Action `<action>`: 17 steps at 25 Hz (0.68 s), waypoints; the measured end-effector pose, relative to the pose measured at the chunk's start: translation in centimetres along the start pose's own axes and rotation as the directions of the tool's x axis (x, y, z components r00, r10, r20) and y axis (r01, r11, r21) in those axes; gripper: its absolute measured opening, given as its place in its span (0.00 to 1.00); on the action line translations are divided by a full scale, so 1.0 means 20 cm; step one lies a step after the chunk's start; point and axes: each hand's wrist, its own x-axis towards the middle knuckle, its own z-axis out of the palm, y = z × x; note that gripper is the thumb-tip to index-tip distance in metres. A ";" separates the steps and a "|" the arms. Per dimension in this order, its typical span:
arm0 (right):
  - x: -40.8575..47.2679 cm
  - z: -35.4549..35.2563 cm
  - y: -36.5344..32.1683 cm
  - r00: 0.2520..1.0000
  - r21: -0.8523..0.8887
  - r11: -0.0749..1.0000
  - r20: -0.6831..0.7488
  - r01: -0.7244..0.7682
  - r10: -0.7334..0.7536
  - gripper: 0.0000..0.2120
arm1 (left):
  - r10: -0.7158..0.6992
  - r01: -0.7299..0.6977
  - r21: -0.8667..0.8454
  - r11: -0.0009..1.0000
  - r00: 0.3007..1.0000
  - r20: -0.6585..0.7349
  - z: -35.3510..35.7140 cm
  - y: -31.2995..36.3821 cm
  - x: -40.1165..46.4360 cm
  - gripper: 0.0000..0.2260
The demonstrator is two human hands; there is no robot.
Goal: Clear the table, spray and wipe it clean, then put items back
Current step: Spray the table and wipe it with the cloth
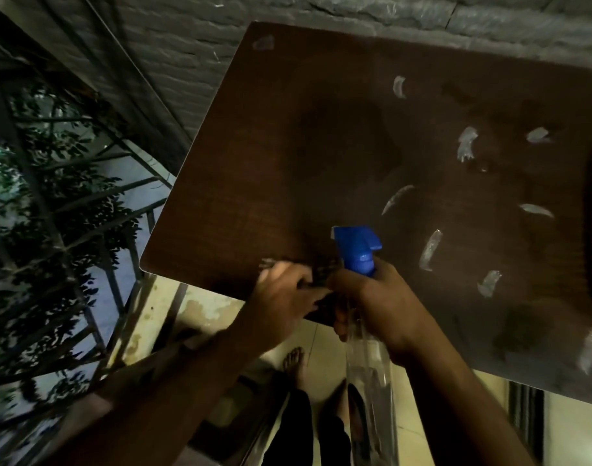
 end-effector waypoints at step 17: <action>-0.03 -0.12 0.07 1.000 0.021 1.000 -0.018 -0.022 0.022 0.10 | -0.139 0.147 0.158 0.976 0.988 -0.061 -0.12 -0.26 0.02 0.16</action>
